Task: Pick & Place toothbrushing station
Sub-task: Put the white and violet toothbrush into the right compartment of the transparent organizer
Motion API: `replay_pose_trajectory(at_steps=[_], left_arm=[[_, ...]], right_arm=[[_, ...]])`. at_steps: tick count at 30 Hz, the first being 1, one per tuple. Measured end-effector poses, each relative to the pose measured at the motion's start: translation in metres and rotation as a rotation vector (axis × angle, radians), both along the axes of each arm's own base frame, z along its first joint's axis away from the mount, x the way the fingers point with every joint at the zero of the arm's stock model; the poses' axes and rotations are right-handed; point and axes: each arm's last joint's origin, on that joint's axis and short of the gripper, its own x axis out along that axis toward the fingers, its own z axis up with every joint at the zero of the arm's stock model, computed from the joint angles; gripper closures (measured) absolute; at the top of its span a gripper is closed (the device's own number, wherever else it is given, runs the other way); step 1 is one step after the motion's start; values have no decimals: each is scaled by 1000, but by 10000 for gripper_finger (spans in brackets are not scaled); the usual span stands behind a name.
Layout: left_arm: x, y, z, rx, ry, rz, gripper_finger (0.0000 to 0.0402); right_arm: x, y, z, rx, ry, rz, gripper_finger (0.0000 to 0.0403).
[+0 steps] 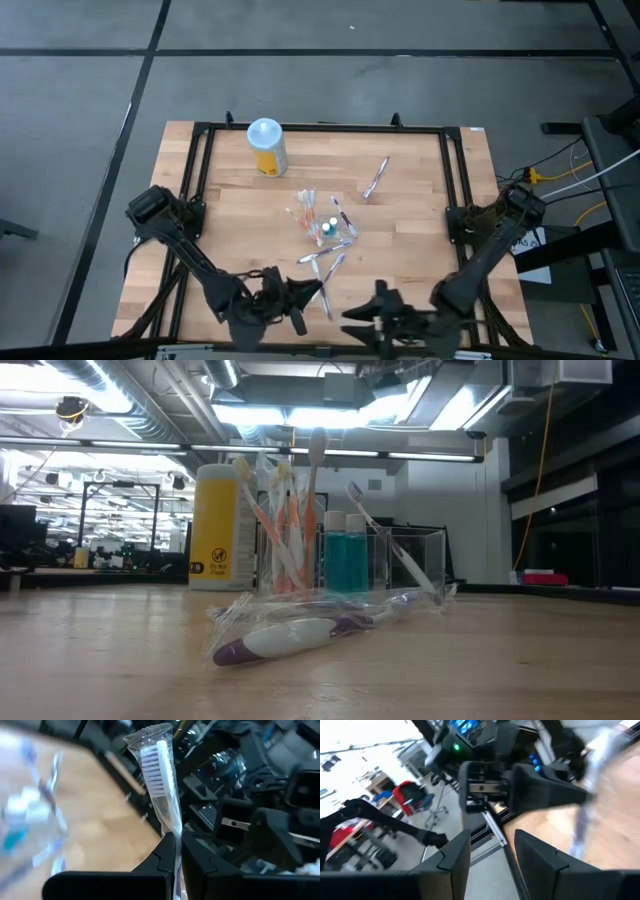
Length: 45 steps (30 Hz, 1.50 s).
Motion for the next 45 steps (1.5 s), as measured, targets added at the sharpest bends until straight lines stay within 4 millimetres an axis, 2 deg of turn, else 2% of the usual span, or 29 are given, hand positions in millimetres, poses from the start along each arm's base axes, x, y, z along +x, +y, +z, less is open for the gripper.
replay_pose_trajectory(at_steps=[3,6,11,15,19,26,29,33,37,45], left_arm=[[4,8,19,168,50,-25,393],[12,22,35,354,112,-106,393],[31,59,40,555,261,-167,393],[49,97,42,590,327,-79,394],[66,127,42,594,329,12,394],[88,170,21,564,384,121,394],[97,179,5,559,396,119,394],[106,188,-4,510,351,124,394],[112,188,-23,495,376,117,394],[119,184,-46,432,371,86,394]], right_arm=[[-20,4,8,-25,3,-51,246],[-40,12,3,-1,44,-55,245],[-67,25,-11,90,125,-24,245],[-80,30,-12,148,95,-70,245],[-87,33,-11,187,74,-97,245],[-97,36,-11,198,47,-121,245],[-103,38,-11,190,31,-134,245],[-109,40,-11,192,21,-143,245],[-116,41,-14,208,25,-142,245],[-123,41,-17,216,32,-139,245]])
